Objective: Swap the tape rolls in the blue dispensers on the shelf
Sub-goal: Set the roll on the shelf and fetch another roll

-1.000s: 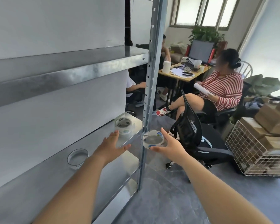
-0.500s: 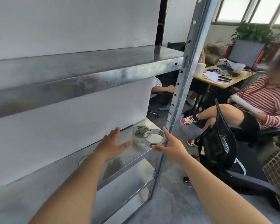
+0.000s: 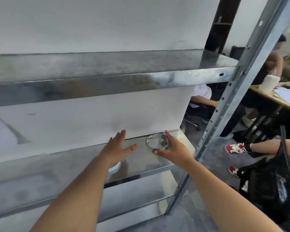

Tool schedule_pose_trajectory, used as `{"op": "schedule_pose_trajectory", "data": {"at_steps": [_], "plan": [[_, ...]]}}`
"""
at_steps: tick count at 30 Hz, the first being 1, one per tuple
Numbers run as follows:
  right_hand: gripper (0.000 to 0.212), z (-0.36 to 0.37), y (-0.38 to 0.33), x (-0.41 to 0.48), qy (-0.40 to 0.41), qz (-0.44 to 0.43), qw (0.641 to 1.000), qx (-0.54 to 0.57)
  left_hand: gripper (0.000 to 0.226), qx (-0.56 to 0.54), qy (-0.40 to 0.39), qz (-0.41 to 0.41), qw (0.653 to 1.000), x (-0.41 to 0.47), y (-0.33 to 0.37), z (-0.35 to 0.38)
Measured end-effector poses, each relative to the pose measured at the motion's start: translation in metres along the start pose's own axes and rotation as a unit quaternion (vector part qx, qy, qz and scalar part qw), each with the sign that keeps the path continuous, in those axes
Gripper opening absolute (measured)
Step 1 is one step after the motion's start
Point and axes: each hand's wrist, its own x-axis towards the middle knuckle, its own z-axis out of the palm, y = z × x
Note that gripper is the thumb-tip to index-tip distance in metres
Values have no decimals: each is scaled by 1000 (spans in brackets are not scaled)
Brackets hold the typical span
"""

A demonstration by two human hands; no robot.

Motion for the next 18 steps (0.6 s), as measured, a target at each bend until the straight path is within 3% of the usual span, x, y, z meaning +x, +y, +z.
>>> {"op": "schedule_pose_trajectory", "data": {"at_steps": [10,14,18], "plan": [[104,45,-7,33,-91,-46,995,10,93,-18,27,-114,993,-31,-31,2],[102,64,-5,41,-103,-46,994,-7,101,-22,32,-143,989,-35,-46,3],[102,78,2,47,-134,-45,988,-54,95,-12,42,-155,987,-39,-51,0]]}}
